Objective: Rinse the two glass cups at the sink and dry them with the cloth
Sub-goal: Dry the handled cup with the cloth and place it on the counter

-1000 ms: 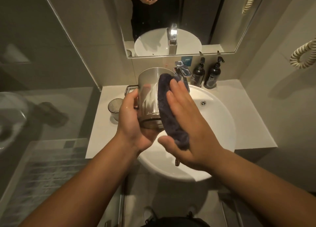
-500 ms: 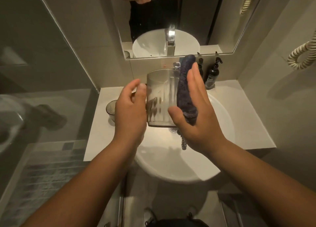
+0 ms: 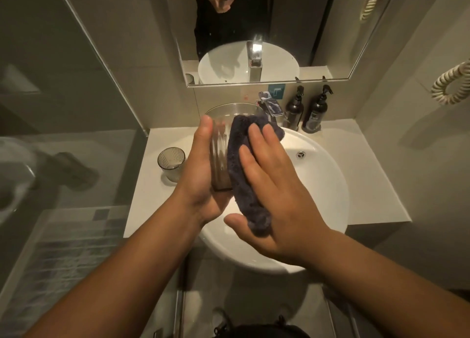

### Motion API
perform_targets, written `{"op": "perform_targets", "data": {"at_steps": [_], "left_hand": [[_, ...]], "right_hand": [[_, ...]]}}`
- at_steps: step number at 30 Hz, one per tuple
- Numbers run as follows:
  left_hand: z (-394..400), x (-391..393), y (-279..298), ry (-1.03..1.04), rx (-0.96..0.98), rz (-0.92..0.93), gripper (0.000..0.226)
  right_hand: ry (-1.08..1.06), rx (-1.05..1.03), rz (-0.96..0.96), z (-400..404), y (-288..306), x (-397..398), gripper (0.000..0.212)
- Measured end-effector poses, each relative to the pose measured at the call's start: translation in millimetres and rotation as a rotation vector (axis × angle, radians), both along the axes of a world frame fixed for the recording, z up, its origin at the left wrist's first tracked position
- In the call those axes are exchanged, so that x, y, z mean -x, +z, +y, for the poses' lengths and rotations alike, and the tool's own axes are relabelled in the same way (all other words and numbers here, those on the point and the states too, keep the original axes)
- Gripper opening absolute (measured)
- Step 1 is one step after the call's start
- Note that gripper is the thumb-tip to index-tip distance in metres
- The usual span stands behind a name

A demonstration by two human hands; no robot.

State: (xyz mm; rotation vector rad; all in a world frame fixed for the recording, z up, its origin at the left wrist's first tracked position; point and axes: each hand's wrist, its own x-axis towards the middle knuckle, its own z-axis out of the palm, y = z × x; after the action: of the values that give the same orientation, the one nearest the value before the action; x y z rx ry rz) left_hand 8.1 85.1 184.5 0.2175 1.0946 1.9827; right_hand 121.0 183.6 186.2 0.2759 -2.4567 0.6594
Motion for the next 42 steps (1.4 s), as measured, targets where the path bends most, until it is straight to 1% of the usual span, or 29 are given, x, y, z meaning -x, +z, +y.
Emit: {"op": "perform_targets", "data": {"at_steps": [2,5,8,10,12,14,18,20,22,25,27,28,31,32,33,35,36,38,40,42], "left_hand": [[0,-1,-3,-0.032,-0.033,-0.008,0.080],[-2,-2,-4,-0.050,-0.083,-0.042,0.077],[-3,-4,-2,-0.118,-0.117,-0.085,0.083],[-3,-5,1,-0.114,-0.159,-0.102,0.083],[-1,-5,5,-0.074,-0.214,-0.119,0.080],[-1,-3,8,-0.043,-0.260,-0.136,0.078],[-4,-4,8,-0.083,-0.245,-0.149,0.080],[-5,-6,7,-0.114,-0.257,-0.178,0.079],[-6,-6,5,-0.141,-0.263,-0.209,0.079],[-6,-2,11,-0.171,-0.191,-0.185,0.084],[-3,1,14,-0.122,-0.069,-0.108,0.084],[-2,1,15,-0.040,0.003,-0.032,0.079],[2,-2,20,0.339,0.329,0.302,0.048],[2,-3,21,0.410,0.392,0.384,0.045],[2,-4,21,0.411,0.390,0.414,0.046],[2,-10,23,0.249,0.247,0.376,0.055],[1,-11,23,0.168,0.174,0.357,0.059],[2,-14,23,0.112,0.098,0.329,0.061],[4,-17,22,0.143,0.127,0.309,0.062],[5,-21,22,0.206,0.193,0.292,0.056]], "right_hand": [[0.000,0.059,-0.007,3,3,4,0.076],[-0.012,0.238,-0.066,12,10,11,0.077],[-0.013,0.457,-0.135,18,18,18,0.078],[-0.007,0.525,-0.151,19,24,22,0.077],[0.025,0.492,-0.144,17,25,19,0.078],[0.063,0.405,-0.127,12,20,10,0.081],[0.059,0.260,-0.034,3,11,-6,0.076],[0.057,0.279,-0.040,5,16,-1,0.077],[0.047,0.371,-0.077,9,24,7,0.081],[0.019,0.449,-0.085,14,29,11,0.083],[-0.012,0.422,-0.075,16,28,9,0.084],[-0.033,0.391,-0.070,17,27,8,0.084],[-0.077,0.258,-0.066,19,28,9,0.083],[-0.078,0.196,-0.057,20,29,10,0.083],[-0.076,0.124,-0.043,20,30,11,0.082],[-0.063,0.007,-0.005,20,32,14,0.082],[-0.058,-0.028,0.008,19,32,15,0.082],[-0.055,-0.067,0.010,18,32,16,0.084],[-0.056,-0.091,-0.019,17,31,15,0.085],[-0.070,-0.107,-0.066,16,29,13,0.086]]}}
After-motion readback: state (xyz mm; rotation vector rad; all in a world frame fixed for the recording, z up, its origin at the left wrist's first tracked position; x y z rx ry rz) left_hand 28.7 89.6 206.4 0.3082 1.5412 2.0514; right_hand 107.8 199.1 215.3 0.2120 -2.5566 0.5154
